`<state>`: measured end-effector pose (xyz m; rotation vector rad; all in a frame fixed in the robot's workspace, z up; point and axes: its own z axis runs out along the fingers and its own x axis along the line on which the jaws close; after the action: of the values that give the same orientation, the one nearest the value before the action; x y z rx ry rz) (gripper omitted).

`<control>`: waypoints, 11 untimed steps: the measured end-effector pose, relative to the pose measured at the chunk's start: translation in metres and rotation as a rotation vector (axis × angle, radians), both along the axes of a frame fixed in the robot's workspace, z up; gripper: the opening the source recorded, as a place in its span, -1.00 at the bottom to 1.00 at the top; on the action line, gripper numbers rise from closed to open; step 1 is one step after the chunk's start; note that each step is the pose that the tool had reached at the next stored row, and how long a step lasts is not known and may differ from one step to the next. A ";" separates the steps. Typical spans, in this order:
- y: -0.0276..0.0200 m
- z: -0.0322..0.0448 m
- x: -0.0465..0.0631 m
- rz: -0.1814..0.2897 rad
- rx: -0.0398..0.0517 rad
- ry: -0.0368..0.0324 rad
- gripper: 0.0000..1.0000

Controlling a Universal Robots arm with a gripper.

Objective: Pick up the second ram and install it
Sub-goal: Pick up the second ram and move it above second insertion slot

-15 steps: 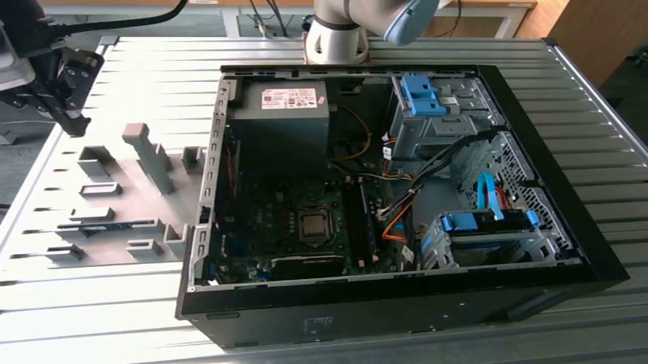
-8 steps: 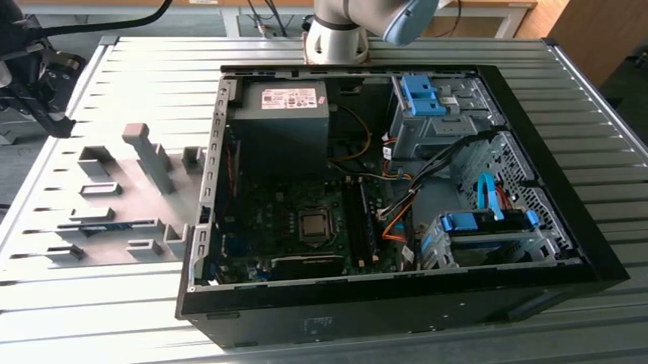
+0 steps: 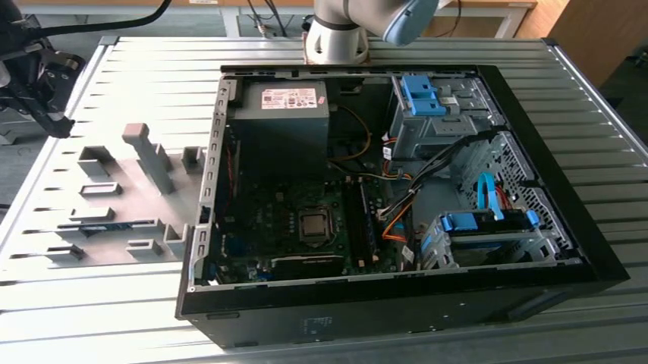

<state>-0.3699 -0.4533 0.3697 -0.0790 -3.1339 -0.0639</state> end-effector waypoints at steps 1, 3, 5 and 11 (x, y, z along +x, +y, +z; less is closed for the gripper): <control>0.0000 0.0000 0.000 0.000 0.0000 0.0000 -0.80; 0.0000 0.0000 0.000 0.000 0.0000 -0.0001 -0.80; 0.0000 0.0000 0.000 0.001 0.0000 -0.0001 -0.80; -0.0002 0.0000 -0.001 0.023 0.0000 -0.0001 -0.80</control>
<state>-0.3705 -0.4535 0.3696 -0.0436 -3.1342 -0.0638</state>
